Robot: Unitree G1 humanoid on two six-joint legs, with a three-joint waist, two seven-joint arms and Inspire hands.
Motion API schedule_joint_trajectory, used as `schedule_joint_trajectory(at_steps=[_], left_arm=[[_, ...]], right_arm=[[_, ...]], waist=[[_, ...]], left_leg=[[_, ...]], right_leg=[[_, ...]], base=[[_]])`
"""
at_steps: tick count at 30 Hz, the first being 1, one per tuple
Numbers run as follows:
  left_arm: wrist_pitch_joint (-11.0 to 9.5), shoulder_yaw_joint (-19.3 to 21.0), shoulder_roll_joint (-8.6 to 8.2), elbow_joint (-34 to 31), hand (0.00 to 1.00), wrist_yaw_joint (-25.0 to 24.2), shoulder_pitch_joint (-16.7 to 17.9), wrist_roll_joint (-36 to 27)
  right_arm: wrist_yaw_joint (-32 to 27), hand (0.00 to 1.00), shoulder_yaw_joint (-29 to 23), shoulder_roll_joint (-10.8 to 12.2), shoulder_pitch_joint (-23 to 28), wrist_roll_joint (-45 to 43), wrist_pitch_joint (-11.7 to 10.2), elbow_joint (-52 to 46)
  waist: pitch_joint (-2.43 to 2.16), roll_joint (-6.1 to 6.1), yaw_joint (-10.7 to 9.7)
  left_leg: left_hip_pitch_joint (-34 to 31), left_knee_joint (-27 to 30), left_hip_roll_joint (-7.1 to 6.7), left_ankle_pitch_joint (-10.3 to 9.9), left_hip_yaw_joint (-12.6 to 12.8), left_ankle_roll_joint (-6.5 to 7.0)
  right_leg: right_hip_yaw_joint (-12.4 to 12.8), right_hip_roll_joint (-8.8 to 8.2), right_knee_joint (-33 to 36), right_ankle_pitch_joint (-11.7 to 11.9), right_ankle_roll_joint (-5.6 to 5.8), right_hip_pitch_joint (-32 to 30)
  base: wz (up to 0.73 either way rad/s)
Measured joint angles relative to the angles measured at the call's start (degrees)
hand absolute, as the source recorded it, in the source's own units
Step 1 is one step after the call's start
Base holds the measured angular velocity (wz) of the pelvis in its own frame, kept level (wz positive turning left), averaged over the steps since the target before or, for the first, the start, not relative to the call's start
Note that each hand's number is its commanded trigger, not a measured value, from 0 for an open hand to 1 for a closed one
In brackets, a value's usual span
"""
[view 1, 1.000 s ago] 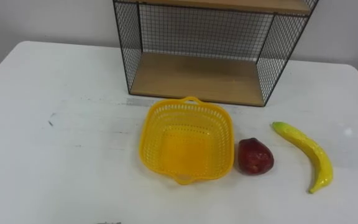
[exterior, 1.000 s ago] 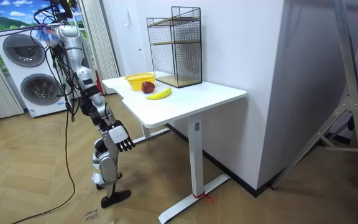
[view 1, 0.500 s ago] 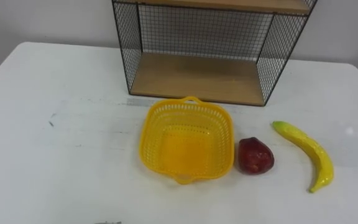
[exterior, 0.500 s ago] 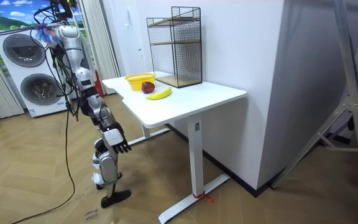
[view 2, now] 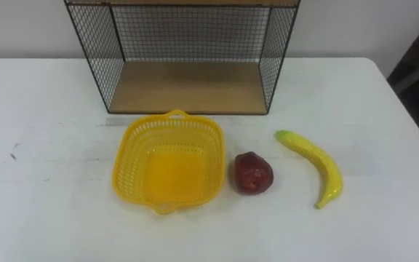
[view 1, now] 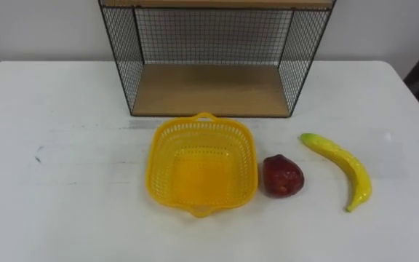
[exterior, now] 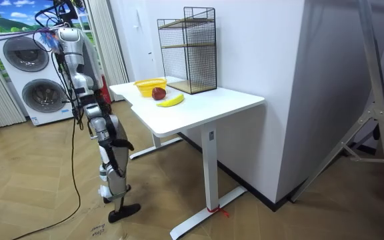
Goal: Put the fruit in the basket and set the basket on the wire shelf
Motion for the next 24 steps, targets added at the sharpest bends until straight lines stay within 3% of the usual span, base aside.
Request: schedule_joint_trajectory(at_steps=[2, 6, 9, 13, 17, 22, 24], left_arm=[[0.45, 1.06, 0.24, -0.06, 0.00, 0.03, 0.71, 0.61], [1.06, 2.87, 0.98, -0.14, 0.00, 0.04, 1.48, 2.45], [1.12, 3.00, 1.35, -0.70, 0.00, 0.18, 1.81, 4.02], [2.08, 3.47, 1.37, -3.47, 0.00, 0.79, 2.20, 5.35], [1.92, 3.27, 1.50, -4.14, 0.00, 1.08, 1.65, 7.75], [1.54, 0.10, 1.90, -5.94, 0.00, 1.35, 2.08, 7.75], [1.54, -0.85, 2.01, -5.91, 0.00, 1.35, 2.07, 7.76]], right_arm=[[-3.91, 0.00, -5.80, -0.09, -0.53, 3.36, -0.01, -2.33], [-9.56, 0.00, -12.10, -0.26, -1.13, 5.29, -0.23, -9.63], [-16.25, 0.00, -16.32, -0.73, -1.84, 5.74, -2.73, -17.48], [-26.22, 0.00, -16.37, -1.52, -2.28, 3.04, -4.42, -34.11], [-33.98, 0.00, -15.07, -2.53, -3.79, -7.28, -6.60, -49.99], [-38.80, 0.00, -10.43, -6.45, -3.67, -19.39, -8.66, -62.97], [-38.98, 0.00, -7.96, -6.85, -3.55, -24.72, -8.90, -65.88]], waist=[[-0.07, -0.50, -0.75], [-0.03, -1.13, -2.26], [-0.14, -1.45, -2.99], [-0.26, -1.77, -3.58], [-0.22, -1.92, -3.08], [-0.13, -2.14, -1.41], [0.00, -2.19, -0.63]], left_leg=[[0.58, 0.02, -0.09, -0.02, 0.07, 0.04], [0.29, 0.31, -0.23, -0.03, 0.06, 0.11], [-0.25, 0.56, -0.43, -0.06, 0.04, 0.24], [-1.01, 0.57, -0.56, 0.04, 0.10, 0.40], [-1.50, 0.55, -0.50, 0.04, 0.45, 0.39], [-2.43, 0.75, -0.43, 0.04, 0.89, 0.39], [-2.44, 0.87, -0.32, 0.04, 1.14, 0.38]], right_leg=[[0.42, -0.04, -0.09, -0.12, 0.03, 0.24], [0.79, -0.14, 0.12, -0.51, 0.17, -0.28], [0.91, -0.36, 1.10, -0.83, 0.34, -1.10], [1.03, -0.49, 1.98, -0.84, 0.38, -2.46], [1.50, -0.33, 1.97, -0.84, 0.38, -2.90], [1.61, -0.30, 2.03, -0.82, 0.36, -3.70], [1.76, -0.21, 2.17, -0.78, 0.31, -3.74]], base=[[-0.02], [-0.01], [0.00], [-0.02], [-0.05], [0.00], [-0.04]])
